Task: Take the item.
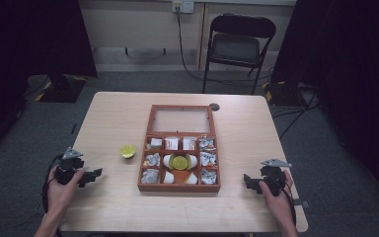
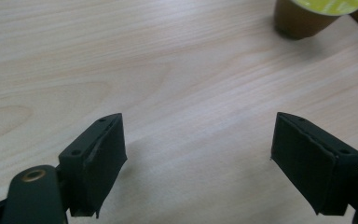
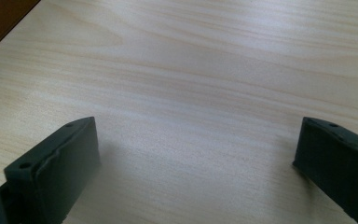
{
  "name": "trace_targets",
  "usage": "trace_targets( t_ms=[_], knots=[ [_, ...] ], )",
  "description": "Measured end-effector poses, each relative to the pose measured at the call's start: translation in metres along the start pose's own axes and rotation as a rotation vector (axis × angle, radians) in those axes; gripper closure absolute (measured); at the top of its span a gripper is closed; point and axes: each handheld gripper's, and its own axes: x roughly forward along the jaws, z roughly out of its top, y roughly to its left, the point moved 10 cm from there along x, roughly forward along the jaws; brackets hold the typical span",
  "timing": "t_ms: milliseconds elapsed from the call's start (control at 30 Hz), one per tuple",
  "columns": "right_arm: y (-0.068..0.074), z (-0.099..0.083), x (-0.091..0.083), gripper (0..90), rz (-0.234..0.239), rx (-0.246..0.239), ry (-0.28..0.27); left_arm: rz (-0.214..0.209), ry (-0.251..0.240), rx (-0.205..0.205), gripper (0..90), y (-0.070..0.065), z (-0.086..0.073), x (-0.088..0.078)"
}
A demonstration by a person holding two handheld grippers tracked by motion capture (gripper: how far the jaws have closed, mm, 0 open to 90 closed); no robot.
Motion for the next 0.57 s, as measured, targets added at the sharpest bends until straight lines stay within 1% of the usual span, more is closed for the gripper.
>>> trace_targets(
  t_ms=[33,67,133,167,200,233,300,333,367,467,500,567],
  knots=[
    [0.0,0.0,0.0,0.0,0.0,0.0,0.0,0.009,0.001,-0.004,17.5,0.002,0.0,0.001],
    [0.0,0.0,0.0,0.0,0.0,0.0,0.0,0.027,0.003,-0.001,17.5,0.004,0.0,0.002],
    [0.0,0.0,0.0,0.0,0.0,0.0,0.0,0.028,0.006,0.0,17.4,0.007,-0.001,0.007],
    [0.0,0.0,0.0,0.0,0.0,0.0,0.0,0.037,0.015,0.003,17.4,0.009,-0.003,0.009],
    [0.0,0.0,0.0,0.0,0.0,0.0,0.0,0.046,0.016,-0.001,17.4,0.011,-0.003,0.011],
    [0.0,0.0,0.0,0.0,0.0,0.0,0.0,0.048,0.014,0.003,17.2,0.011,-0.004,0.012],
    [0.0,0.0,0.0,0.0,0.0,0.0,0.0,0.061,-0.006,-0.001,15.8,0.012,-0.003,0.013],
    [0.0,0.0,0.0,0.0,0.0,0.0,0.0,0.058,-0.02,-0.008,15.3,0.011,-0.003,0.014],
    [0.0,0.0,0.0,0.0,0.0,0.0,0.0,0.067,-0.041,-0.007,14.1,0.01,-0.003,0.015],
    [0.0,0.0,0.0,0.0,0.0,0.0,0.0,0.074,-0.066,-0.008,11.9,0.011,-0.004,0.016],
    [0.0,0.0,0.0,0.0,0.0,0.0,0.0,0.077,-0.067,-0.01,10.3,0.011,-0.004,0.016],
    [0.0,0.0,0.0,0.0,0.0,0.0,0.0,0.079,-0.067,-0.011,9.8,0.011,-0.004,0.016]
  ],
)
